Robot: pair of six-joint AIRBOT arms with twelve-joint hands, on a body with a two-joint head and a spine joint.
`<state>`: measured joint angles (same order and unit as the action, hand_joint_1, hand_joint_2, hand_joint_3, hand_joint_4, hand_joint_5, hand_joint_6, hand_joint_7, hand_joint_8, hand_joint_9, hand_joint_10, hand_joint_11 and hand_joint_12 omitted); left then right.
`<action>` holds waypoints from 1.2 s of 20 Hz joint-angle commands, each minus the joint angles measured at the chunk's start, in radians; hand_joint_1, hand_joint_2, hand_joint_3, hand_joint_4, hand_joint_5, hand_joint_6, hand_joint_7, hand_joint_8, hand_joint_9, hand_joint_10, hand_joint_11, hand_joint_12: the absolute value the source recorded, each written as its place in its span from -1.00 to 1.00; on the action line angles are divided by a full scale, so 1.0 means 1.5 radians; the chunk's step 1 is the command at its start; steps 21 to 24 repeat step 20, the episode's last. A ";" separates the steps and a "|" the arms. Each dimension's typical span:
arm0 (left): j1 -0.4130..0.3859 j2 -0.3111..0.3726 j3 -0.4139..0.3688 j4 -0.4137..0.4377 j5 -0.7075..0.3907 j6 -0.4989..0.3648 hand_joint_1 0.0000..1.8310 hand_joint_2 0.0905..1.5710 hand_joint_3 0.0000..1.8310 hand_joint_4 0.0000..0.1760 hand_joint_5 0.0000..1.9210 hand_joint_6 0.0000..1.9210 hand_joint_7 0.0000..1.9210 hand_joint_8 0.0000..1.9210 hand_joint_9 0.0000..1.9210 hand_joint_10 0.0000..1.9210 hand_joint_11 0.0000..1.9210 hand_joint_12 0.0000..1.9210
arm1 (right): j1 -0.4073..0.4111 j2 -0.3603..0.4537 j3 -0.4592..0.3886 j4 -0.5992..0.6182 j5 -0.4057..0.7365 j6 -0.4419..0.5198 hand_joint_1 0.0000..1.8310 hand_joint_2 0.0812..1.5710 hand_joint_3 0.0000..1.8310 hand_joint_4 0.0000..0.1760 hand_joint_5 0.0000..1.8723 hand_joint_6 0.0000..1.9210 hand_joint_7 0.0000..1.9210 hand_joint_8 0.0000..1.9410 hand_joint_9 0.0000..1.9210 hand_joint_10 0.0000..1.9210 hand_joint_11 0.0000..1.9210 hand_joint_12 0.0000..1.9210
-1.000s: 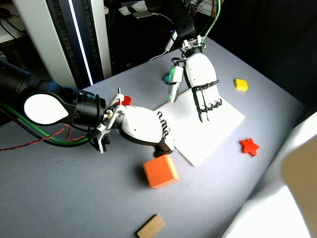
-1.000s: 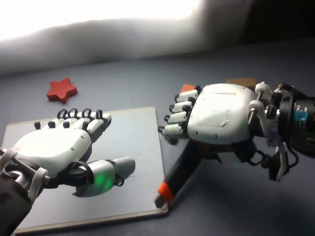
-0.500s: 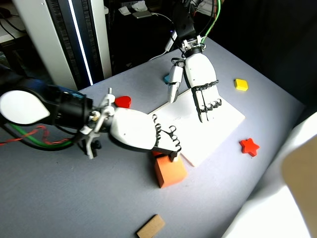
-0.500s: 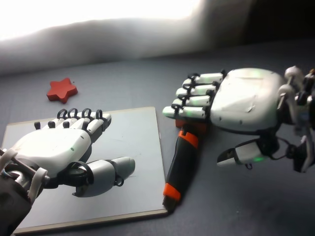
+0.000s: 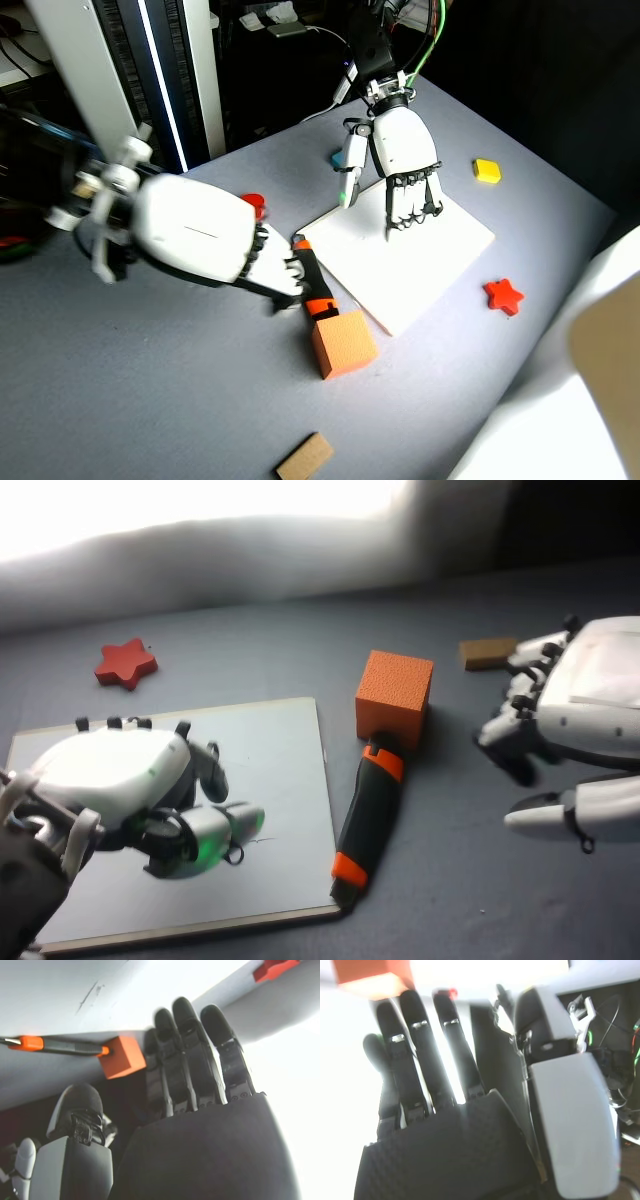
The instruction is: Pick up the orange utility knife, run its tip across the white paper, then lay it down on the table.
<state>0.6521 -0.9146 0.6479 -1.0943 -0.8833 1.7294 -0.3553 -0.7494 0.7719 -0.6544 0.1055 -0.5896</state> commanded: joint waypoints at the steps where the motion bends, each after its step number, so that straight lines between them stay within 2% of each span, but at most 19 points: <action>1: -0.012 0.003 -0.003 0.041 -0.048 -0.001 -0.56 0.68 -1.00 -1.00 -0.42 0.06 -0.36 0.42 -0.43 0.63 -0.70 0.95 | 0.017 0.012 -0.007 0.007 0.037 0.005 -0.80 0.68 -0.99 -1.00 -0.18 0.39 -0.06 0.53 -0.14 0.82 -0.32 1.00; 2: -0.024 0.006 -0.005 0.041 -0.044 -0.001 -0.29 0.72 -0.99 0.25 -0.45 0.61 -0.32 0.51 -0.39 0.68 -0.66 0.99 | 0.021 0.030 -0.018 0.014 0.030 0.006 -0.80 0.73 -0.98 -1.00 -0.18 0.56 0.01 0.66 -0.04 0.94 -0.17 1.00; 3: -0.034 0.010 -0.006 0.041 -0.029 -0.001 -0.20 0.74 -0.99 0.62 -0.44 0.76 -0.24 0.65 -0.31 0.81 -0.52 1.00 | 0.021 0.043 -0.025 0.022 0.030 0.006 -0.71 0.77 -0.99 -1.00 -0.06 0.75 0.17 0.75 0.14 1.00 0.01 1.00; 4: -0.048 0.016 -0.006 0.041 -0.010 0.000 -0.19 0.76 -0.99 0.40 -0.45 0.79 -0.22 0.73 -0.28 0.90 -0.49 1.00 | 0.021 0.056 -0.032 0.024 0.030 0.006 -0.69 0.80 -0.98 -1.00 -0.01 0.82 0.21 0.80 0.19 1.00 0.10 1.00; 6: -0.067 0.024 -0.006 0.041 0.019 0.002 -0.23 0.79 -0.98 0.30 -0.49 0.85 -0.20 0.78 -0.27 0.95 -0.48 1.00 | 0.020 0.079 -0.046 0.026 0.030 0.006 -0.71 0.84 -0.98 -1.00 0.02 0.88 0.22 0.84 0.21 1.00 0.14 1.00; 7: -0.075 0.026 -0.006 0.041 0.030 0.002 -0.24 0.81 -0.98 0.07 -0.50 0.88 -0.19 0.80 -0.26 0.98 -0.46 1.00 | 0.020 0.091 -0.054 0.029 0.028 0.006 -0.70 0.87 -0.97 -1.00 0.03 0.90 0.22 0.86 0.21 1.00 0.14 1.00; 9: -0.091 0.028 -0.005 0.041 0.037 0.009 -0.22 0.84 -0.97 -0.65 -0.52 0.93 -0.13 0.85 -0.18 0.99 -0.37 1.00 | 0.019 0.112 -0.072 0.054 0.014 0.006 -0.55 0.91 -0.98 -1.00 0.01 0.97 0.20 0.93 0.24 1.00 0.19 1.00; 10: -0.100 0.029 -0.005 0.039 0.038 0.018 -0.21 0.84 -0.97 -0.82 -0.52 0.93 -0.12 0.86 -0.17 1.00 -0.36 1.00 | 0.017 0.119 -0.079 0.073 0.013 0.006 -0.48 0.90 -0.98 -1.00 0.00 0.99 0.19 0.94 0.25 1.00 0.20 1.00; 11: -0.108 0.029 -0.004 0.038 0.039 0.027 -0.15 0.82 -0.98 -1.00 -0.50 0.90 -0.11 0.85 -0.16 0.98 -0.34 1.00 | 0.012 0.122 -0.082 0.082 0.020 0.006 -0.39 0.64 -0.57 -1.00 -0.11 0.98 0.17 0.94 0.23 1.00 0.17 1.00; 12: -0.112 0.029 -0.003 0.038 0.043 0.030 -0.15 0.82 -0.98 -1.00 -0.50 0.90 -0.11 0.85 -0.16 0.98 -0.34 1.00 | 0.008 0.125 -0.083 0.082 0.028 0.006 -0.39 0.64 -0.57 -1.00 -0.11 0.98 0.17 0.94 0.23 1.00 0.17 1.00; 13: -0.117 0.029 -0.002 0.038 0.048 0.035 -0.14 0.82 -0.98 -1.00 -0.49 0.88 -0.11 0.82 -0.17 0.98 -0.34 1.00 | 0.007 0.129 -0.086 0.082 0.031 0.006 -0.47 0.83 -0.83 -1.00 -0.03 0.94 0.18 0.93 0.23 1.00 0.17 1.00; 14: -0.119 0.029 -0.001 0.038 0.049 0.035 -0.14 0.82 -0.98 -1.00 -0.49 0.88 -0.11 0.82 -0.17 0.98 -0.34 1.00 | 0.007 0.133 -0.089 0.082 0.035 0.006 -0.47 0.83 -0.83 -1.00 -0.03 0.94 0.18 0.93 0.23 1.00 0.17 1.00; 15: -0.120 0.028 0.000 0.038 0.049 0.035 -0.12 0.80 -0.99 -1.00 -0.48 0.85 -0.10 0.82 -0.16 0.99 -0.33 1.00 | 0.003 0.136 -0.090 0.083 0.050 0.011 -0.16 0.33 -0.16 -0.84 -0.36 0.99 0.15 0.95 0.21 1.00 0.15 1.00; 16: -0.120 0.028 0.001 0.038 0.050 0.035 -0.13 0.81 -0.99 -1.00 -0.48 0.86 -0.10 0.81 -0.17 0.98 -0.34 1.00 | -0.002 0.138 -0.090 0.083 0.071 0.016 -0.37 0.56 -0.44 -1.00 -0.12 0.95 0.17 0.94 0.22 1.00 0.16 1.00; 17: -0.120 0.029 0.002 0.037 0.051 0.035 -0.13 0.81 -0.99 -1.00 -0.48 0.86 -0.10 0.81 -0.17 0.98 -0.34 1.00 | -0.008 0.140 -0.090 0.083 0.096 0.016 -0.37 0.56 -0.44 -1.00 -0.12 0.95 0.17 0.94 0.22 1.00 0.16 1.00; 18: -0.120 0.029 0.002 0.037 0.052 0.035 -0.15 0.82 -0.98 -1.00 -0.50 0.89 -0.11 0.81 -0.18 0.98 -0.34 1.00 | -0.013 0.142 -0.090 0.083 0.124 0.016 -0.47 0.81 -0.80 -1.00 -0.04 0.92 0.16 0.93 0.21 1.00 0.15 1.00; 19: -0.121 0.029 0.003 0.037 0.053 0.035 -0.15 0.82 -0.98 -1.00 -0.50 0.89 -0.11 0.81 -0.18 0.98 -0.34 1.00 | -0.022 0.142 -0.090 0.083 0.155 0.016 -0.47 0.81 -0.80 -1.00 -0.04 0.92 0.16 0.93 0.21 1.00 0.15 1.00; 20: -0.122 0.029 0.002 0.037 0.055 0.035 -0.14 0.82 -0.99 -1.00 -0.49 0.87 -0.11 0.80 -0.17 0.97 -0.34 1.00 | -0.033 0.142 -0.089 0.083 0.185 0.016 -0.24 0.51 -0.40 -1.00 -0.36 0.98 0.13 0.95 0.19 1.00 0.13 1.00; 24: -0.122 0.029 0.002 0.037 0.055 0.035 -0.14 0.82 -0.99 -1.00 -0.49 0.87 -0.11 0.80 -0.17 0.97 -0.34 1.00 | -0.033 0.142 -0.089 0.083 0.185 0.016 -0.24 0.51 -0.40 -1.00 -0.36 0.98 0.13 0.95 0.19 1.00 0.13 1.00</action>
